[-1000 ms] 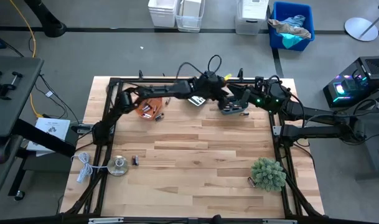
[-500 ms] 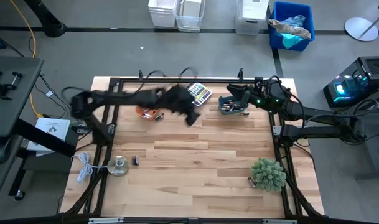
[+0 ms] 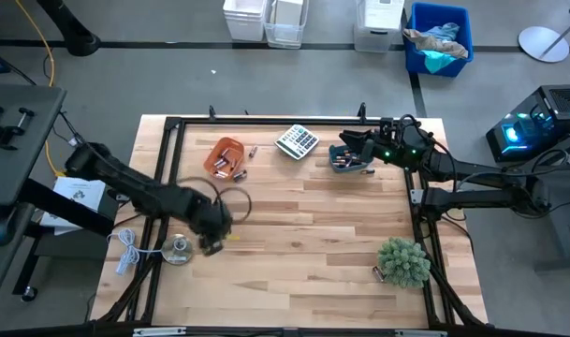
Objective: Sort batteries
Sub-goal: Put the golden battery into the blue bin
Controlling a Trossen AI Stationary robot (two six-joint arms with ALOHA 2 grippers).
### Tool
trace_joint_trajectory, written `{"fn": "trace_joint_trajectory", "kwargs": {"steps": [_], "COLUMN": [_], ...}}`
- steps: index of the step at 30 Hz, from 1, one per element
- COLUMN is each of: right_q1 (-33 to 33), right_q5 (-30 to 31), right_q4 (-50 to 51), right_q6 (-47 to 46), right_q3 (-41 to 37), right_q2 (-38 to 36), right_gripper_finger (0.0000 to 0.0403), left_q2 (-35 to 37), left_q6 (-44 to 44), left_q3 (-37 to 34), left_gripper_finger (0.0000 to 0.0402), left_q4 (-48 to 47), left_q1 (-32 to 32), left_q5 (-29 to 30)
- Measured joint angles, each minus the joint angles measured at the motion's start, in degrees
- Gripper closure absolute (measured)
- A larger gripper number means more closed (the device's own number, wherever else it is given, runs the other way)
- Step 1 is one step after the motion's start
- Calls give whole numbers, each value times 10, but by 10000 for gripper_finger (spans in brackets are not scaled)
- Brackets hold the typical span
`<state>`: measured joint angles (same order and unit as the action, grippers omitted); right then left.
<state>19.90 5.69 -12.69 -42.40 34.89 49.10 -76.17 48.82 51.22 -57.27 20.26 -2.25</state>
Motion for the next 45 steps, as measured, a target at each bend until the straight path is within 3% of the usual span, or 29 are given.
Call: {"fn": "trace_joint_trajectory", "kwargs": {"steps": [4, 8, 13, 15, 25, 45], "right_q1": [0, 0, 0, 0, 0, 0], "right_q5": [-1, -1, -1, -1, 1, 4], "right_q4": [2, 2, 4, 6, 11, 27], "right_q6": [-1, -3, -11, -15, -26, -26], "right_q3": [0, 0, 0, 0, 0, 0], "right_q2": [0, 0, 0, 0, 0, 0], "right_gripper_finger": [181, 181, 181, 181, 181, 181], "left_q2": [-52, -102, -136, -140, -141, -168], "left_q6": [6, -15, -57, -66, -128, -131], "left_q3": [0, 0, 0, 0, -4, -37], "left_gripper_finger": [197, 233, 357, 388, 401, 401], "left_q4": [-85, -85, -63, -59, -55, -45], "left_q1": [31, 35, 34, 34, 32, 16], "left_q5": [-34, -25, -31, -31, -54, -93]}}
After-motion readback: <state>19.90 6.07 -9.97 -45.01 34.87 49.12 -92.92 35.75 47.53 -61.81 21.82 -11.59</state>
